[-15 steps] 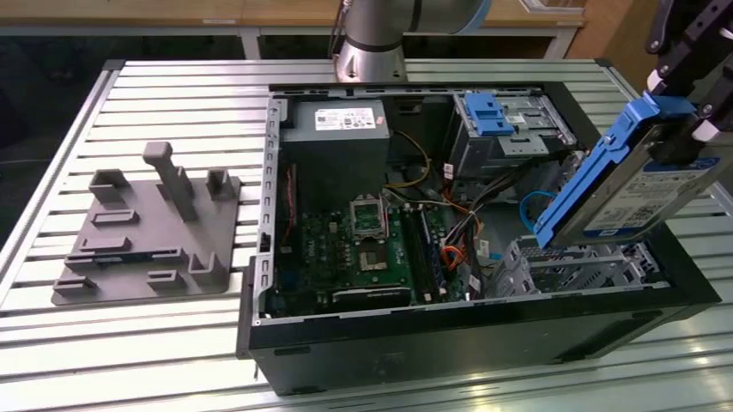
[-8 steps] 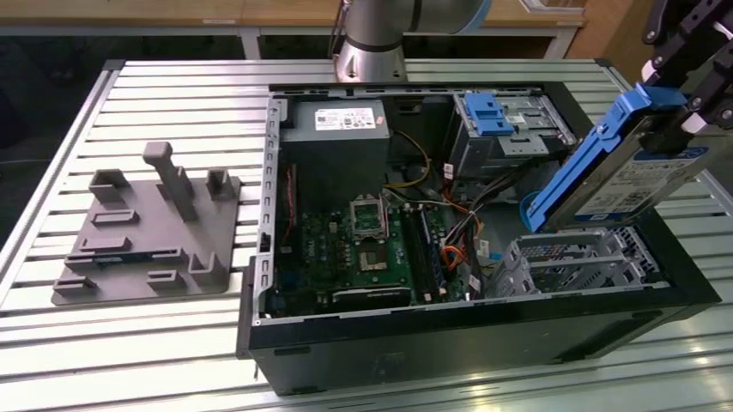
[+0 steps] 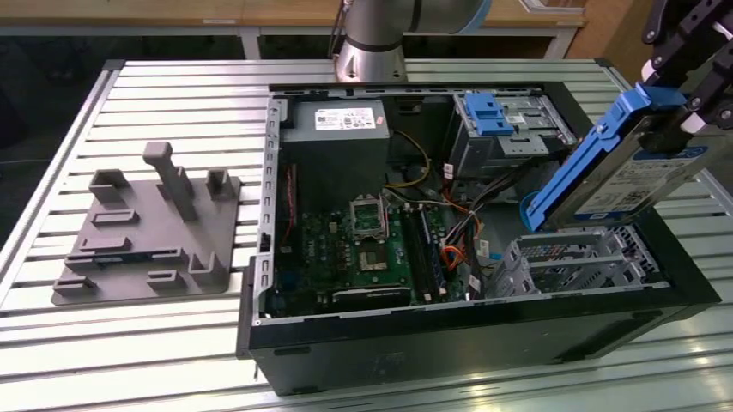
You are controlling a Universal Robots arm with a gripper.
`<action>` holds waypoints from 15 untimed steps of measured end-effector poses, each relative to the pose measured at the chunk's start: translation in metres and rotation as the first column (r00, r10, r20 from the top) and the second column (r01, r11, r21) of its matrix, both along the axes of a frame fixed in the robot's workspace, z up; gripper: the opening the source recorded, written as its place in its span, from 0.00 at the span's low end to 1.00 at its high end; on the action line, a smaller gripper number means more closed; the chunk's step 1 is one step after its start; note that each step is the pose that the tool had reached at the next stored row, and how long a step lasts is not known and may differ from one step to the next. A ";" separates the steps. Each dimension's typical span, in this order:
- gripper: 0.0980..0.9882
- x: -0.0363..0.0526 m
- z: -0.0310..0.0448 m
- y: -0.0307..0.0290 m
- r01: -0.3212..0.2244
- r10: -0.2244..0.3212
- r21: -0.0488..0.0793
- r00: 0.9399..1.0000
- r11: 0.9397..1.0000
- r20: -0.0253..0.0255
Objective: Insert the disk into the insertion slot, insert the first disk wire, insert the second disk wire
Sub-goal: 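Insert the disk into the insertion slot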
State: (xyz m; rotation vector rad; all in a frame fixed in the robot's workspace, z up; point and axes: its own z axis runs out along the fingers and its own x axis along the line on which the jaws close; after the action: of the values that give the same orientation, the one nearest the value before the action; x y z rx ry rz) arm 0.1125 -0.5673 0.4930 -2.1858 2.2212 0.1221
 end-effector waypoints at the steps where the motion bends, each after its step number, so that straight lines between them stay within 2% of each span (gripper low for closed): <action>1: 0.30 0.0000 -0.0002 0.0000 0.000 0.000 0.000 1.000 1.000 0.002; 4: 0.30 0.0000 -0.0007 0.0000 0.000 0.000 0.000 1.000 1.000 0.005; 15: 0.30 0.0044 -0.0023 0.0000 0.000 0.000 0.000 1.000 1.000 0.010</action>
State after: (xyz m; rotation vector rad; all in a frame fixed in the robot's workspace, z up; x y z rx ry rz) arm 0.1169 -0.5673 0.4907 -2.1813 2.2159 0.1104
